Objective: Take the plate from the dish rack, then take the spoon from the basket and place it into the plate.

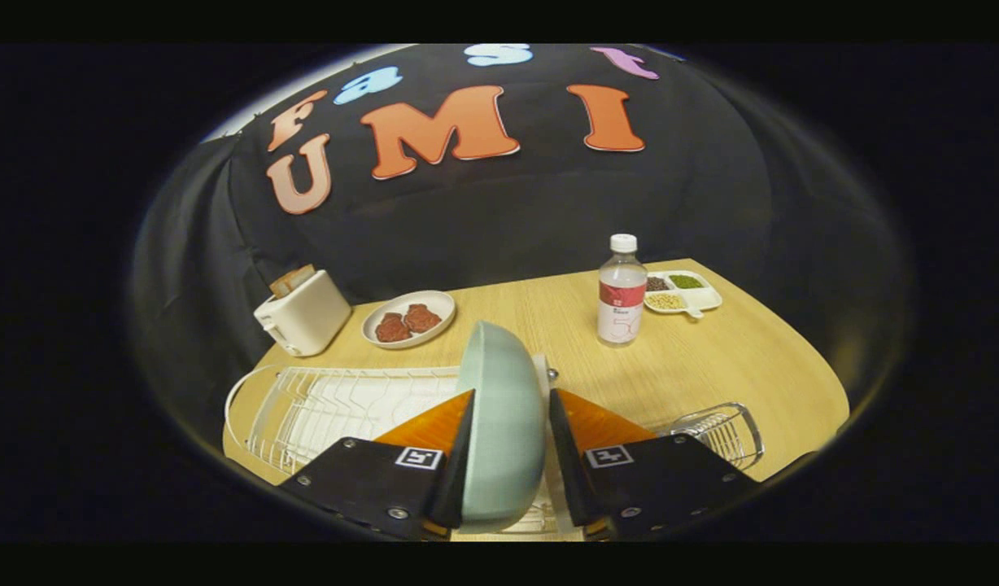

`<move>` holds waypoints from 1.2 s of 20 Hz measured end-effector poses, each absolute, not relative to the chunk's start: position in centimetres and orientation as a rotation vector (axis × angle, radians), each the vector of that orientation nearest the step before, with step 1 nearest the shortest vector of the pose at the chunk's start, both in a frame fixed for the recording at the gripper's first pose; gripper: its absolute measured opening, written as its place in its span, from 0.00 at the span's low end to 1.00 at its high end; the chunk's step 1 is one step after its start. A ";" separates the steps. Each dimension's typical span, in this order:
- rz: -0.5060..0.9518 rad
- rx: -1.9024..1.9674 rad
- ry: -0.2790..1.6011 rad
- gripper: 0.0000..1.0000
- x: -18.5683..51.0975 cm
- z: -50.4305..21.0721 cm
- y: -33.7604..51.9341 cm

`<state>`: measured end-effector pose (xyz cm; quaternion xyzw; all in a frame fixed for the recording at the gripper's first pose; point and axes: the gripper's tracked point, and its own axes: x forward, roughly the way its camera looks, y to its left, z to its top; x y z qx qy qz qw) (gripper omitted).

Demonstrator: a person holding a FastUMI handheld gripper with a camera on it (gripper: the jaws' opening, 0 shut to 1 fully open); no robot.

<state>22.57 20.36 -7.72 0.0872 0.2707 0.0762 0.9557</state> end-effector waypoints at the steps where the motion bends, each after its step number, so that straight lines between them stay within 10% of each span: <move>1: 0.135 0.164 0.552 0.43 22.4 -7.6 20.2; 4: 0.066 0.120 0.556 0.31 22.5 -7.5 20.1; 24: -0.030 -0.051 0.432 0.29 21.9 -1.2 19.4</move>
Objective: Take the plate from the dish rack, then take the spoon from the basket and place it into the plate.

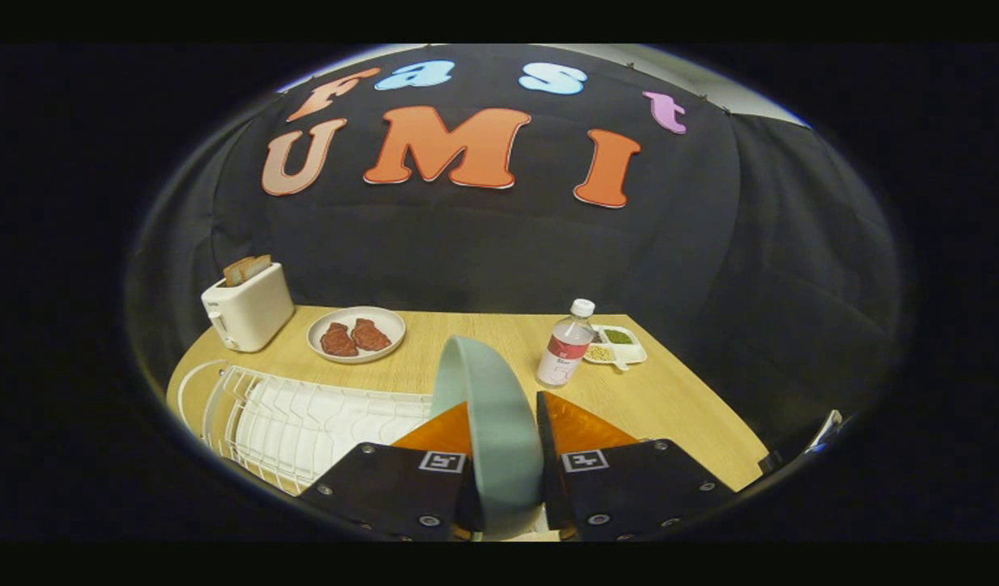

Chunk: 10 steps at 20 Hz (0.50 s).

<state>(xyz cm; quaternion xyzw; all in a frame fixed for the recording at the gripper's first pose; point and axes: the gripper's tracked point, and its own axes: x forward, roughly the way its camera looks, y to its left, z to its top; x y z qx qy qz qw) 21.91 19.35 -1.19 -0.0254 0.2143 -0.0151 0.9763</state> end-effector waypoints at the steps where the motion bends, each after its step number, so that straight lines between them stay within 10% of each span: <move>1: -0.023 -0.051 0.425 0.29 21.5 -0.8 19.3; 10: 0.103 0.084 0.395 0.29 14.2 1.6 18.9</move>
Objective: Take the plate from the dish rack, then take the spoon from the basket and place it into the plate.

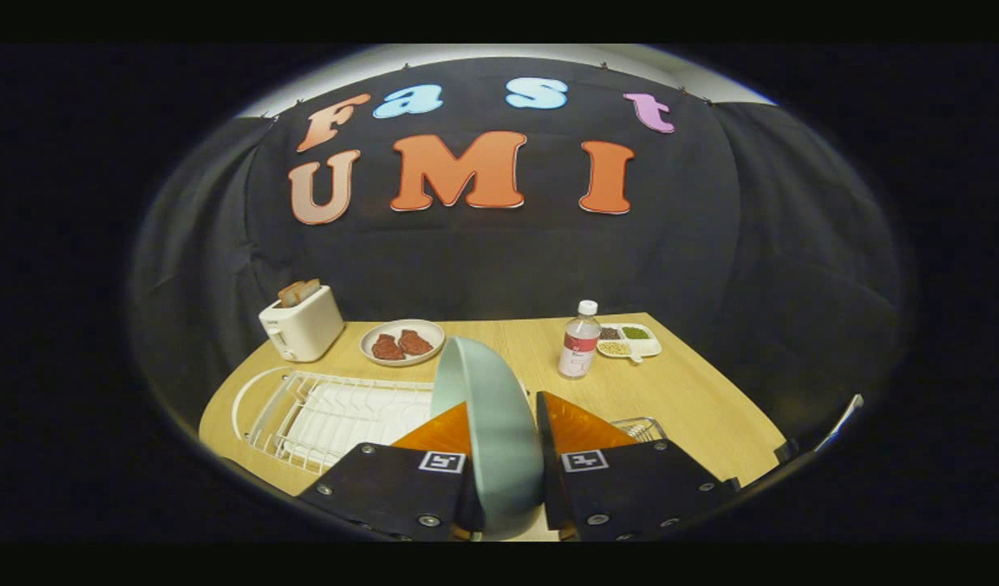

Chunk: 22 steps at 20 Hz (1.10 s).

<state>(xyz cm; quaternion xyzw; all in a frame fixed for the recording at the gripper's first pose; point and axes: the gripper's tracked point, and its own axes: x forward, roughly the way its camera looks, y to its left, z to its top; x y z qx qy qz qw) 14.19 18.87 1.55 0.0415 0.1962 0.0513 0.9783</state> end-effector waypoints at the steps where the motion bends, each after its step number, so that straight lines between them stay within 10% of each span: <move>1: 0.123 0.110 0.401 0.29 13.1 1.3 18.9; 22: 0.329 0.744 0.669 0.29 -2.3 -16.6 22.3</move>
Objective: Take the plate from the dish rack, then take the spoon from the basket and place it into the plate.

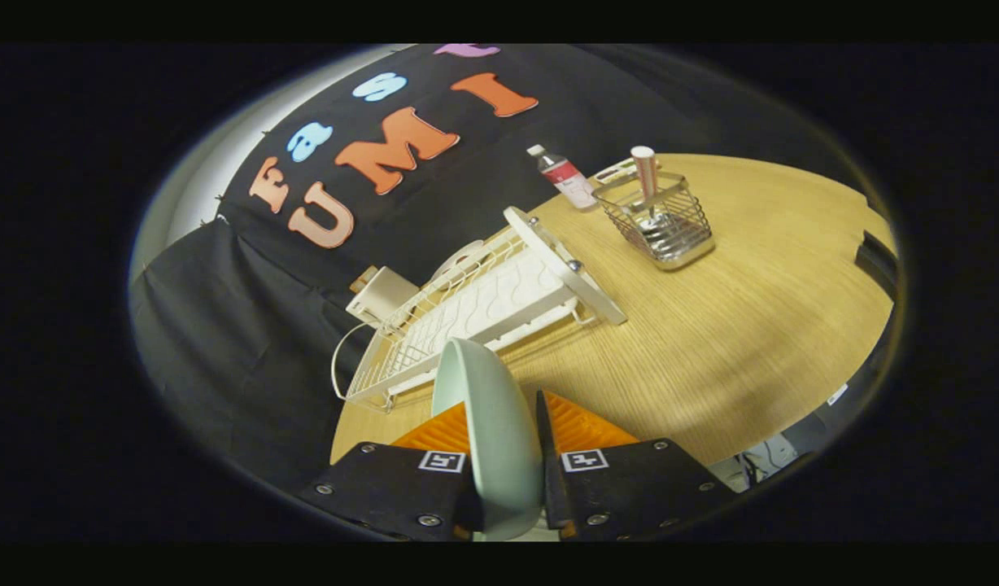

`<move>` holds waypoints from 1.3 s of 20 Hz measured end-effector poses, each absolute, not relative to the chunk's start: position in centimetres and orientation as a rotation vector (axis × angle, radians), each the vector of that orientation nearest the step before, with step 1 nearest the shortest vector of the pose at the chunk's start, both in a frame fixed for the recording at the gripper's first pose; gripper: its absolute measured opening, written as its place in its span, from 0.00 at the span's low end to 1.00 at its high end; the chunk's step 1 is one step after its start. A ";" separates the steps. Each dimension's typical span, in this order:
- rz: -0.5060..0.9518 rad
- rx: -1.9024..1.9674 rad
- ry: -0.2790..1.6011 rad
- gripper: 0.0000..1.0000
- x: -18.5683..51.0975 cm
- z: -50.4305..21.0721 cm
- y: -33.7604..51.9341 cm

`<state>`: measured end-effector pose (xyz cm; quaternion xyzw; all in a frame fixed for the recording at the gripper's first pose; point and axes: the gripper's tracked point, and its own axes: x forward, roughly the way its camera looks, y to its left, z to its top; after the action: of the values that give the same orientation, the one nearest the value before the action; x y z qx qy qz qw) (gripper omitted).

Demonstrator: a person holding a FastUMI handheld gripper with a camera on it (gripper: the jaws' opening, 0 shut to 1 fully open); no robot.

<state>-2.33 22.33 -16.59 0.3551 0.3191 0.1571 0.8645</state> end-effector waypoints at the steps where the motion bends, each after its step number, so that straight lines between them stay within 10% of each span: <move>1: 0.330 0.769 0.676 0.29 -2.5 -17.0 22.5; 9: 0.257 0.811 0.726 0.30 -1.4 -19.8 22.1; 26: 0.024 0.326 0.421 0.99 3.1 -14.6 9.5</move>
<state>3.07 9.50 -14.62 0.1612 0.2079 0.0121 0.9647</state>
